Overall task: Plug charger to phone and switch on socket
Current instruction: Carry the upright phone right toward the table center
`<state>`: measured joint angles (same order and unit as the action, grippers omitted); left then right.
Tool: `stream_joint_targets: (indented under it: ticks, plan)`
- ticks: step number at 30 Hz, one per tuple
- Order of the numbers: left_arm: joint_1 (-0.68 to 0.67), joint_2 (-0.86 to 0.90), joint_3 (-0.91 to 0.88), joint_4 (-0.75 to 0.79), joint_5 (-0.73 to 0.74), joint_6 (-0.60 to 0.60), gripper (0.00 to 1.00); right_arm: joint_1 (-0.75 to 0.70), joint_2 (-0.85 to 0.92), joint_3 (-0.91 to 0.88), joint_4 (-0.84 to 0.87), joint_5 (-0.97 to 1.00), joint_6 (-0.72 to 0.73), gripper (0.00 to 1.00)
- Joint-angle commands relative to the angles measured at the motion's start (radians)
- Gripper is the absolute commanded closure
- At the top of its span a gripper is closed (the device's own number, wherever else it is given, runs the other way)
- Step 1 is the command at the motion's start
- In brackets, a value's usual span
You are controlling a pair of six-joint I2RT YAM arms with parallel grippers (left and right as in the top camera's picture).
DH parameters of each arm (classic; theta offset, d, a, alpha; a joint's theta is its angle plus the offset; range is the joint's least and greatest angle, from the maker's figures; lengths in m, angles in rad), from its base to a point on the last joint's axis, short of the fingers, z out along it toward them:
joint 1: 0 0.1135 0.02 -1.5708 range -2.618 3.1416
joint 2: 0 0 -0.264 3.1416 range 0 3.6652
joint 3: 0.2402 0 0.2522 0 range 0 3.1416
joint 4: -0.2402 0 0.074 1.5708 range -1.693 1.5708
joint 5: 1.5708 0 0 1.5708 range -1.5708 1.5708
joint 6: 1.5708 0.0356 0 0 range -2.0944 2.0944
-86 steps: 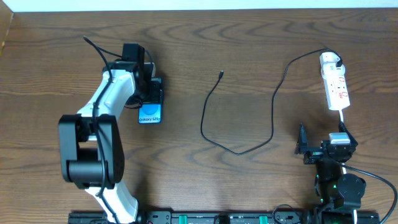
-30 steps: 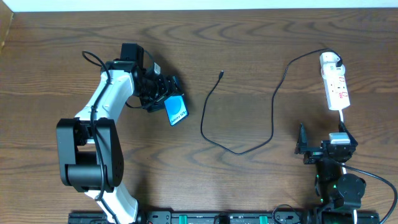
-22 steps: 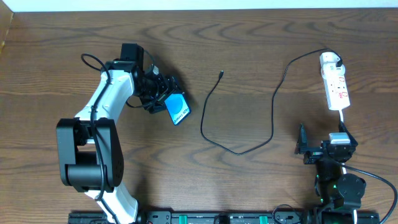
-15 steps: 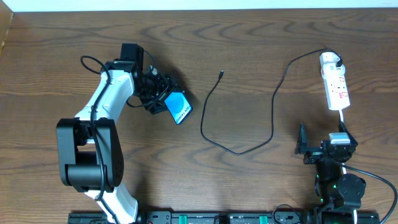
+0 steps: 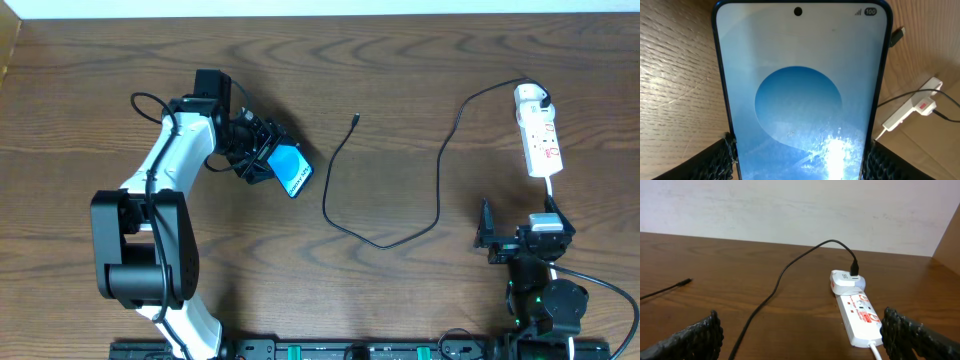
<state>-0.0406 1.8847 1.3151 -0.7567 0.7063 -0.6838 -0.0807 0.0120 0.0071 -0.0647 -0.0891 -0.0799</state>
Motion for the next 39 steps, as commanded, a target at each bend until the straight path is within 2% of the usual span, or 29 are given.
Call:
stream_joint_targets:
  ticks: [1,9,23,33,39]
  plan:
    - [0.000,-0.023,0.006,-0.006,0.047,-0.043,0.36,0.006,-0.006,-0.002,-0.005,0.005,0.012,0.01]
    - [0.000,-0.023,0.006,-0.009,0.130,-0.133,0.36,0.006,-0.006,-0.002,-0.005,0.005,0.012,0.01]
    - [0.000,-0.023,0.006,-0.009,0.380,-0.168,0.37,0.006,-0.006,-0.002,-0.005,0.005,0.012,0.01]
    - [0.000,-0.023,0.006,-0.009,0.386,-0.200,0.37,0.006,-0.006,-0.002,-0.005,0.005,0.012,0.01]
    - [0.000,-0.023,0.006,-0.009,0.387,-0.261,0.37,0.006,-0.006,-0.002,-0.003,0.006,0.011,0.01]
